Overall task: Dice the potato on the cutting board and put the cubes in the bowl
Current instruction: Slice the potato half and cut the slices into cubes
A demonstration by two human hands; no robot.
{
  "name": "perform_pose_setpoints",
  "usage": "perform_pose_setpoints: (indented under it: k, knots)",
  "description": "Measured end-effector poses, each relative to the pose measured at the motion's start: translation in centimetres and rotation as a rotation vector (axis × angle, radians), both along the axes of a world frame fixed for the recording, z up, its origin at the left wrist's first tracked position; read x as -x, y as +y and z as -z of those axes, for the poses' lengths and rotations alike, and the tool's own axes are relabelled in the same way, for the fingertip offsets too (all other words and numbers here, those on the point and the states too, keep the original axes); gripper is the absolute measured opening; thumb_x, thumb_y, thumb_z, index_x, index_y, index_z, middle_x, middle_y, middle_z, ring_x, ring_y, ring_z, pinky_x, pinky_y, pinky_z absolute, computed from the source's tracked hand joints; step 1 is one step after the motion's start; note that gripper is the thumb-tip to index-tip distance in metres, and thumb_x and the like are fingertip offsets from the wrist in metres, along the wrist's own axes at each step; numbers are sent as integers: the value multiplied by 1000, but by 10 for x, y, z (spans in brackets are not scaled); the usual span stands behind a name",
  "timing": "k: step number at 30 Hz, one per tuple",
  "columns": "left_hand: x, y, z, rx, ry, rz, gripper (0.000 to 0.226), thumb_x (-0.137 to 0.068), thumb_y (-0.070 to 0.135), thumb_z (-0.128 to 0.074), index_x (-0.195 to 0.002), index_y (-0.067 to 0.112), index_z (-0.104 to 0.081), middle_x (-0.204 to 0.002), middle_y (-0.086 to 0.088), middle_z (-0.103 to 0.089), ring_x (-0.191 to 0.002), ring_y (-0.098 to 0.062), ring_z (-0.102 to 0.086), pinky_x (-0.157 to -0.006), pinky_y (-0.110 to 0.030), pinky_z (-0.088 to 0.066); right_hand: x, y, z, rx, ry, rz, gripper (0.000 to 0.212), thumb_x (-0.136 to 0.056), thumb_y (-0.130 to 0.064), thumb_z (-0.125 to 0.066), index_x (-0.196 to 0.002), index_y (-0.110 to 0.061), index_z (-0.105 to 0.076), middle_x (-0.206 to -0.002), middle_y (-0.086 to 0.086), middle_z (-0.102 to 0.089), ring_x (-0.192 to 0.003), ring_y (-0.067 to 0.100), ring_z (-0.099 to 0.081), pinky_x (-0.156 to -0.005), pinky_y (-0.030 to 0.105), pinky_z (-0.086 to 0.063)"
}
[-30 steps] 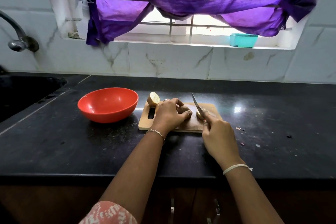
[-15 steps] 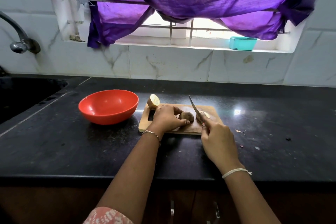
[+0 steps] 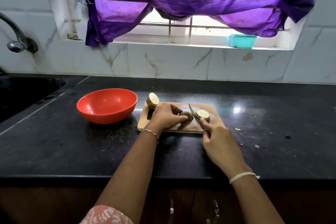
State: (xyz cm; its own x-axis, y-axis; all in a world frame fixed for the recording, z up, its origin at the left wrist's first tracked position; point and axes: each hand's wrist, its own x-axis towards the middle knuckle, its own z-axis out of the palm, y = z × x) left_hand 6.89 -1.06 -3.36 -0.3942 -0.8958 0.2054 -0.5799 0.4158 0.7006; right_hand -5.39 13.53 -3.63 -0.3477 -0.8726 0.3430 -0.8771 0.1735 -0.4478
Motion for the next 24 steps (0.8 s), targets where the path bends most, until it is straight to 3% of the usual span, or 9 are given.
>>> perform_pose_setpoints:
  k: [13,17,20,24]
  knots:
    - [1,-1,0,12,-21,-4,37,-76,39,-79,-107,19,-73,-104,0,-72,-97,-14,-62,-90,-29,-49,-6,0,-1,-13,113,-5,50,-98,-18,-41,-145,-35,-39,-115,8,-63,-102,28,-60,-83,39,-49]
    - [1,-4,-1,17,-43,4,37,-76,40,-79,-108,23,-73,-95,3,-67,-91,-13,-58,-77,-23,-44,-11,-6,0,-50,193,-11,56,-94,-12,-42,-147,-31,-37,-119,11,-59,-107,31,-59,-82,40,-49]
    - [1,-4,0,17,-44,3,36,-76,42,-78,-107,26,-73,-86,6,-60,-86,-11,-53,-76,-24,-41,-13,-13,-3,-108,215,-25,50,-94,-11,-42,-142,-27,-44,-115,12,-60,-107,31,-59,-81,38,-49]
    - [1,-3,1,33,-50,-7,37,-76,45,-77,-108,28,-72,-88,6,-58,-89,-12,-55,-80,-26,-45,-13,-17,-8,-124,254,-23,45,-93,-10,-45,-136,-22,-50,-114,12,-61,-106,30,-60,-81,36,-49]
